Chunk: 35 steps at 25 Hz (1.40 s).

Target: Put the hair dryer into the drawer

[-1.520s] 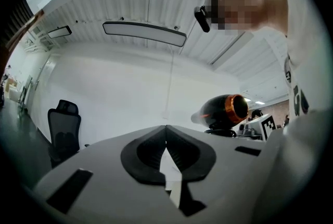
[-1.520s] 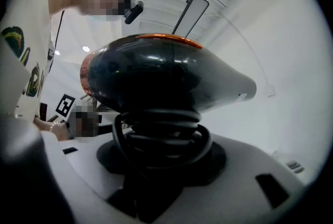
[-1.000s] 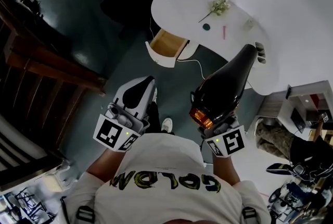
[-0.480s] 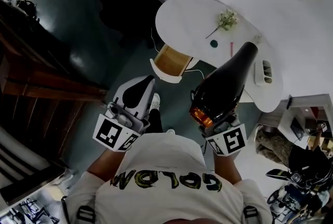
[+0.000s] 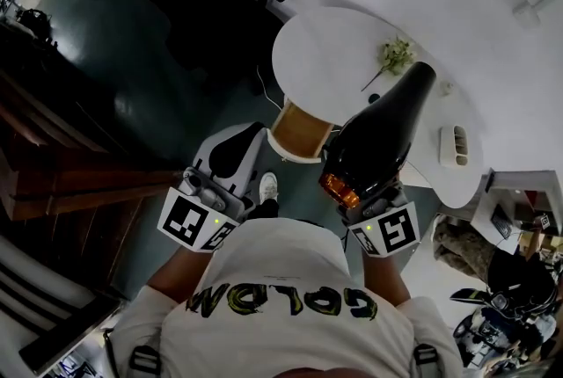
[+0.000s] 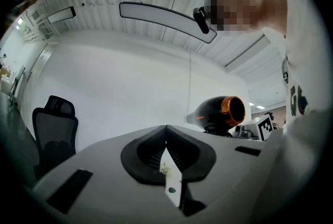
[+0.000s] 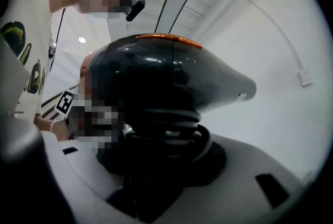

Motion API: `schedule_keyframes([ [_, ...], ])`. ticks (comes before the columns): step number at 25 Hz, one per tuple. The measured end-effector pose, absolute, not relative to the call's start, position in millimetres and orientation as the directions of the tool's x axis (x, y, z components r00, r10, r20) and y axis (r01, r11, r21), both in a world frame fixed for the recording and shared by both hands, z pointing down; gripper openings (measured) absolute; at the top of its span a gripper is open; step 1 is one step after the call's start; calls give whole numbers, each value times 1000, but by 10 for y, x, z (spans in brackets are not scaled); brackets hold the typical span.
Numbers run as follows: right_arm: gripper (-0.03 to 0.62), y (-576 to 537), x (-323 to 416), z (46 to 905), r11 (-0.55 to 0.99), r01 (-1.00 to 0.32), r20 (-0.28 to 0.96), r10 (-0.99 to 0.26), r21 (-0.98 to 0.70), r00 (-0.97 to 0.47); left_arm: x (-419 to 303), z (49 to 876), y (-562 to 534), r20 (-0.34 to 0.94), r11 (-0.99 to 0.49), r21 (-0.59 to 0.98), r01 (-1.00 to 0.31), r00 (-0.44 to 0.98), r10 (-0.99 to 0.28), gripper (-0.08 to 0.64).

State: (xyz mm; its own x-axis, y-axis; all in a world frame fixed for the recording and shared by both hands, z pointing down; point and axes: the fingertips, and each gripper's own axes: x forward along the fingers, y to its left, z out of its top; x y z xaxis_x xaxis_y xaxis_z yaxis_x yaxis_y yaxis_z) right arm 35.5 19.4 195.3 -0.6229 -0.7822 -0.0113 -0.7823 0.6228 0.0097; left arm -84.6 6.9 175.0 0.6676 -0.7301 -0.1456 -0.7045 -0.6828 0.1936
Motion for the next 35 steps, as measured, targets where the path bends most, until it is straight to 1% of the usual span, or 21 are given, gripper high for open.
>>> schedule_keyframes([
  [6, 233, -99, 229, 1972, 609, -793, -8, -793, 16, -609, -876, 1805, -261, -140, -711, 201, -674, 699, -702, 11],
  [12, 233, -281, 334, 2013, 598, -802, 5, -802, 5, -598, -779, 1821, -480, -133, -721, 204, -662, 711, -691, 11],
  [18, 233, -418, 404, 2143, 620, -785, 39, -784, -11, -619, -667, 1859, -601, -129, -729, 200, -655, 720, -682, 11],
  [20, 233, -446, 412, 2202, 629, -777, 58, -775, -22, -629, -627, 1902, -626, -122, -737, 209, -642, 731, -671, 12],
  [23, 233, -478, 423, 2324, 645, -763, 95, -757, -53, -646, -603, 2012, -685, -94, -735, 235, -635, 738, -668, 37],
  [30, 233, -571, 480, 2824, 682, -723, 181, -702, -110, -689, -514, 2437, -890, -27, -725, 260, -638, 746, -666, 38],
  [35, 233, -462, 410, 3265, 712, -679, 264, -630, -179, -730, -470, 2784, -888, 30, -721, 286, -631, 758, -652, 43],
])
